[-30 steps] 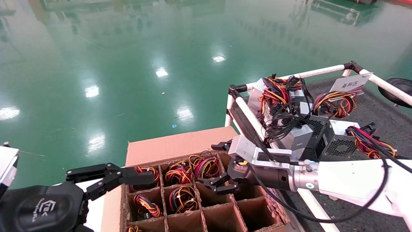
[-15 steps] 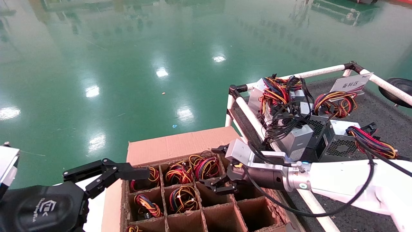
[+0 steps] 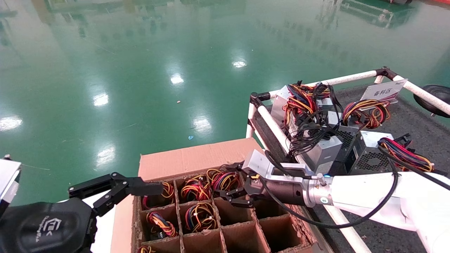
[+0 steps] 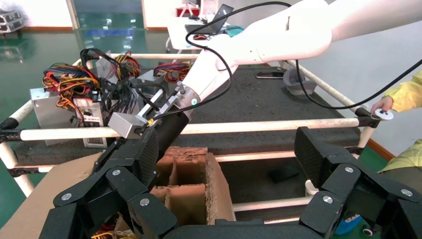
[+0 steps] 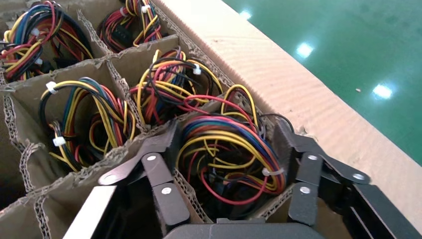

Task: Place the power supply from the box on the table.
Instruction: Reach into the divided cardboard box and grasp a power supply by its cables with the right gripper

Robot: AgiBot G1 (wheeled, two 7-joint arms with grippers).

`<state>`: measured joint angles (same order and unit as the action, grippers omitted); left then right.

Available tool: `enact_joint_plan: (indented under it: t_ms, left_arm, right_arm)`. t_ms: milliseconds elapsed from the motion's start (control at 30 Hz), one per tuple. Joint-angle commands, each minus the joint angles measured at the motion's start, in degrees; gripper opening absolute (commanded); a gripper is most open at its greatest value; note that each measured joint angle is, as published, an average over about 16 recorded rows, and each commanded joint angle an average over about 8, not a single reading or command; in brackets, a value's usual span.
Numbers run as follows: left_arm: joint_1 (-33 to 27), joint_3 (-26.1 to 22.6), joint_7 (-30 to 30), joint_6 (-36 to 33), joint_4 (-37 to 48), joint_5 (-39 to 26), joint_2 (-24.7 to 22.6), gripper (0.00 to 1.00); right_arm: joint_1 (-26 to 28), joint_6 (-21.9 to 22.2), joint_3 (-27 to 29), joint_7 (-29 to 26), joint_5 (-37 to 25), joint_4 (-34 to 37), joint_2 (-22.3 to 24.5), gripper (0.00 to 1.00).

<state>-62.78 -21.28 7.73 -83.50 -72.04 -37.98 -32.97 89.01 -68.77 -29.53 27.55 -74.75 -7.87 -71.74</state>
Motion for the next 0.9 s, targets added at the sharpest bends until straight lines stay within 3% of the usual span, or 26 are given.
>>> enact_joint_plan:
  t_ms: [33,533,900]
  left_arm:
    - [0.0,0.0,0.0,0.0,0.0,0.0,0.0,1.0]
    - [0.0,0.0,0.0,0.0,0.0,0.0,0.0,1.0]
    - [0.0,0.0,0.0,0.0,0.0,0.0,0.0,1.0]
  right_arm:
    - [0.2,-0.2,-0.1,0.4,-0.1,0.9,-0.1,0.0]
    - [1.9,-2.0,0.2,0.4,0.3,5.0,-0.4,0.0]
    - [6.4,-6.2,1.9,-5.9,2.8,7.4,1.1,0.0]
